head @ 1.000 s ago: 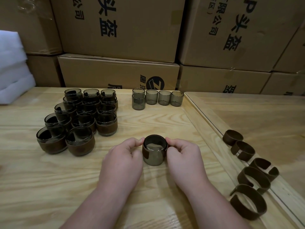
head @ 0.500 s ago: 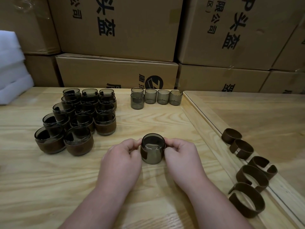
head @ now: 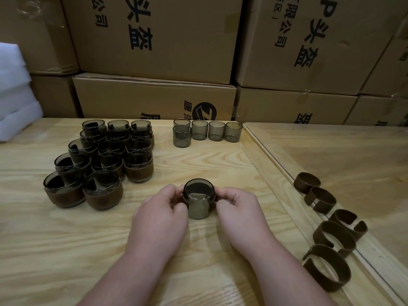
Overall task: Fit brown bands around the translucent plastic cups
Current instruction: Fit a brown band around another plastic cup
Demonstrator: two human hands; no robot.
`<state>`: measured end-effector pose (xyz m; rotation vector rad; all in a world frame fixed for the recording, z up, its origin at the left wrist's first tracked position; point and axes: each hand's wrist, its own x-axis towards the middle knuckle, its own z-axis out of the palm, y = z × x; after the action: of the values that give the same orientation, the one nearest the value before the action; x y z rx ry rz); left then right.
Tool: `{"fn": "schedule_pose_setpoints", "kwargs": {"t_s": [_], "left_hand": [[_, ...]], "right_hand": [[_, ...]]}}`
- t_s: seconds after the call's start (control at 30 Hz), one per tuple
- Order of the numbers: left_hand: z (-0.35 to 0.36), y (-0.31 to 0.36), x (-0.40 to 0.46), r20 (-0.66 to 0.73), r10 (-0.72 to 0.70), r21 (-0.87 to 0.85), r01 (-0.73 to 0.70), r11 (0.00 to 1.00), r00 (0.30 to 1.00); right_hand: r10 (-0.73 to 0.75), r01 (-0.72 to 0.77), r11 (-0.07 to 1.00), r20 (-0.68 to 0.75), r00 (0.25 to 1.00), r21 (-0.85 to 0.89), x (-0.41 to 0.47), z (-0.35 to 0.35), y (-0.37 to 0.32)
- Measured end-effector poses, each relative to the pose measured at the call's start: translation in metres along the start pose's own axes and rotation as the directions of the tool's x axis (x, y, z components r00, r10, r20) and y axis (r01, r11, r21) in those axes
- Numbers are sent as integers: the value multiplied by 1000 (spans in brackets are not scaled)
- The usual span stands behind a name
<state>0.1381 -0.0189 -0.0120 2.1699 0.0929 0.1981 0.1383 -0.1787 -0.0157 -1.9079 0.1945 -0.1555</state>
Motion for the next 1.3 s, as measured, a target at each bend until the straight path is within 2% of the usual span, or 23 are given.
{"fn": "schedule_pose_setpoints", "kwargs": {"t_s": [0.1,0.17,0.33,0.37,0.47,0.6,0.8,0.9,0.97,1.03,1.1,1.17,1.23,1.3], "left_hand": [[-2,2,-1,-35,69,41,-67,997,997],[-4,5,-2,-51,43,17,-42,999,998],[-4,6,-6,17,119,165,-120,979,993],[-3,4,-5,14,131,131,-132,983,991],[-1,4,-3,-23,150,-43,-151,988,988],[2,1,1,-48,174,-148,-179,973,984],[5,-2,2,-55,173,-188,-180,965,983],[7,-3,2,-44,173,-187,-178,966,984],[6,0,0,-25,174,-214,-175,961,984],[4,5,-3,-65,204,-181,-212,960,977],[1,7,-5,-192,305,-89,-326,941,933],[0,10,-9,-298,446,-40,-477,878,844],[0,12,-12,-349,578,-13,-620,784,738],[2,14,-14,-349,673,-23,-723,690,653]], "right_hand": [[-72,65,993,-73,995,-100,-1,-1,0],[-111,96,986,-110,988,-138,1,-2,-2],[-195,190,909,25,980,-371,-1,1,-4],[-210,201,907,14,978,-370,0,2,-4],[-235,219,950,-46,971,-223,0,1,-6],[-314,312,928,20,949,-204,1,1,-2],[-316,327,927,88,945,-181,0,0,1],[-300,306,945,65,952,-115,2,-1,2],[-304,308,942,46,951,-136,4,1,4],[-306,311,938,51,951,-153,6,4,5],[-317,329,938,112,942,-113,5,10,1],[-338,354,934,197,920,-53,2,16,-2],[-350,362,932,246,904,-7,1,18,-3],[-357,364,931,230,905,13,2,17,-1]]}}
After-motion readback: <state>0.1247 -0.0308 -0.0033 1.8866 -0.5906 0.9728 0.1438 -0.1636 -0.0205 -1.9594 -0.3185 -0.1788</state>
